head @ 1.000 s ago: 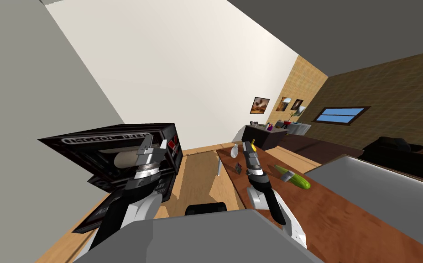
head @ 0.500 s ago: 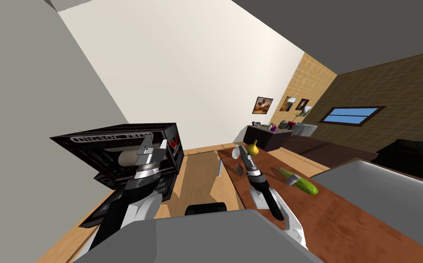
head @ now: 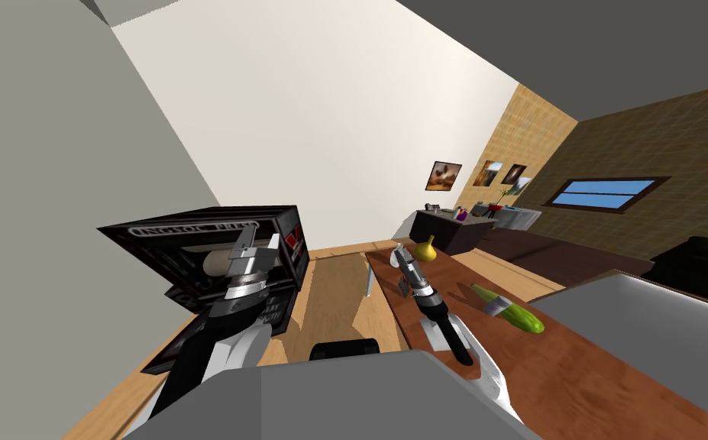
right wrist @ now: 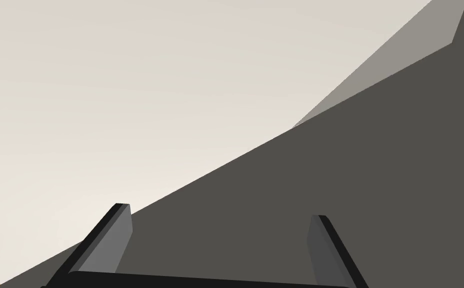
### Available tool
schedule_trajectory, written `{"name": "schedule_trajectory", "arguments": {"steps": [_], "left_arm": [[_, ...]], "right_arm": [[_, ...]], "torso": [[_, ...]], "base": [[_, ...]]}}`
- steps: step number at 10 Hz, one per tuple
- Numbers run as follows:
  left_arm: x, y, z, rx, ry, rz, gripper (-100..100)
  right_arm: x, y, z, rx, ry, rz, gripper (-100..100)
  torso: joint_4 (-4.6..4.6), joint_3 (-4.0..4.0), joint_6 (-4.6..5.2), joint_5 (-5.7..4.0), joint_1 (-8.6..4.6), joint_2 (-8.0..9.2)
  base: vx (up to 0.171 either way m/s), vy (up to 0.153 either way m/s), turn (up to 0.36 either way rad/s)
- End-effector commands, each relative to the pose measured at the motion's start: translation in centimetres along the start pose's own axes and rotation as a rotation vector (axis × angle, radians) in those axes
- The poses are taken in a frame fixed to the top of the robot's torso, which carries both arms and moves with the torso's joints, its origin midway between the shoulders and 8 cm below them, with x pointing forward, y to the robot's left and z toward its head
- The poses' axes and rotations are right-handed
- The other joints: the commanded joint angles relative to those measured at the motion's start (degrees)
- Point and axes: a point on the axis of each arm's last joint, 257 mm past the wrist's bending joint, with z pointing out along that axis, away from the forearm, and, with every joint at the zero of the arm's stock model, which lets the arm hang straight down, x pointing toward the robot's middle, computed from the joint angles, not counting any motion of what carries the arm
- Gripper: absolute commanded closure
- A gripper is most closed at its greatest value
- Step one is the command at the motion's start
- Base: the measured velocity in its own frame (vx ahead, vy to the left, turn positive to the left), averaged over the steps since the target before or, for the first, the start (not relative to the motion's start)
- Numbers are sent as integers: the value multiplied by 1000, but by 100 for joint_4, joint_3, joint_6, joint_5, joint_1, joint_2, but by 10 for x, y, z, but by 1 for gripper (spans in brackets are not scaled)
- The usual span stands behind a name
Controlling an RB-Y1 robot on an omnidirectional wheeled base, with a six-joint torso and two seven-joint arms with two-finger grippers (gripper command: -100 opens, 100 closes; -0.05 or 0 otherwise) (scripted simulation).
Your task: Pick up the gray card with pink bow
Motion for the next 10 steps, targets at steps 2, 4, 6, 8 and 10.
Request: {"name": "schedule_trajectory", "arguments": {"steps": [2, 4, 6, 8, 10], "left_arm": [[0, 0, 0, 0, 0, 0, 0], [0, 0, 0, 0, 0, 0, 0], [0, 0, 0, 0, 0, 0, 0], [0, 0, 0, 0, 0, 0, 0], [0, 0, 0, 0, 0, 0, 0]], "right_arm": [[17, -20, -10, 3, 65, -107, -100], [28, -36, -20, 21, 105, -152, -100], [36, -48, -28, 32, 137, -197, -100], [46, -66, -41, 55, 176, -239, -100], [56, -84, -54, 80, 214, -277, -100]], "torso": [[0, -1, -1, 0, 0, -1], [0, 0, 1, 0, -1, -1], [0, 0, 1, 0, -1, 0], [0, 0, 1, 0, -1, 1], [0, 0, 0, 0, -3, 0]], "base": [[14, -5, 63], [12, -6, 29], [10, -7, 41], [8, -7, 41], [10, -10, 57]]}}
